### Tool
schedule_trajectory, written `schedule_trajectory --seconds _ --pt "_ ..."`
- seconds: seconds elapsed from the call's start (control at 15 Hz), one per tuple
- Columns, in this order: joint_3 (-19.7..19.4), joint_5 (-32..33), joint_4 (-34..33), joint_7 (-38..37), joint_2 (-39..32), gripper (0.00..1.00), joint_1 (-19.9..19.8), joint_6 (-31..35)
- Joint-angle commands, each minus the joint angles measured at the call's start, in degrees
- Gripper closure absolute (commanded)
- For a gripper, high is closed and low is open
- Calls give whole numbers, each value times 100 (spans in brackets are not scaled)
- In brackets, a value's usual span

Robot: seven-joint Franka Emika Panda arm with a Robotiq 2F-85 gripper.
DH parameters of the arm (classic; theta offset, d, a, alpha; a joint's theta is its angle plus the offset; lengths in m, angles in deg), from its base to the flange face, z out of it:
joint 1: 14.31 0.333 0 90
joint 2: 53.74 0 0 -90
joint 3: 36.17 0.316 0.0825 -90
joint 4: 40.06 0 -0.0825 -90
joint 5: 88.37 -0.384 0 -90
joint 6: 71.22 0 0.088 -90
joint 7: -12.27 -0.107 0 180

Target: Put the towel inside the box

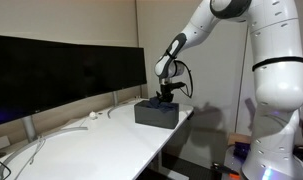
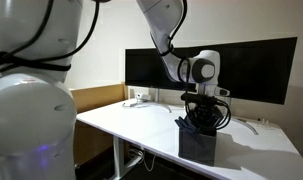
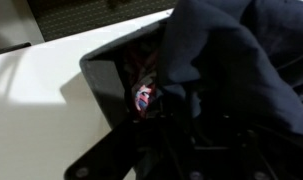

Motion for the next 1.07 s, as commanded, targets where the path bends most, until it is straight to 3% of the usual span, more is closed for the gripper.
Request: schedule_trajectory --seconds 0.0,0.4,1.0 --pt "-15 -32 -17 9 -13 36 31 30" --pt "-20 61 -69 -74 19 2 101 47" --pt "-58 112 -1 2 130 0 101 72"
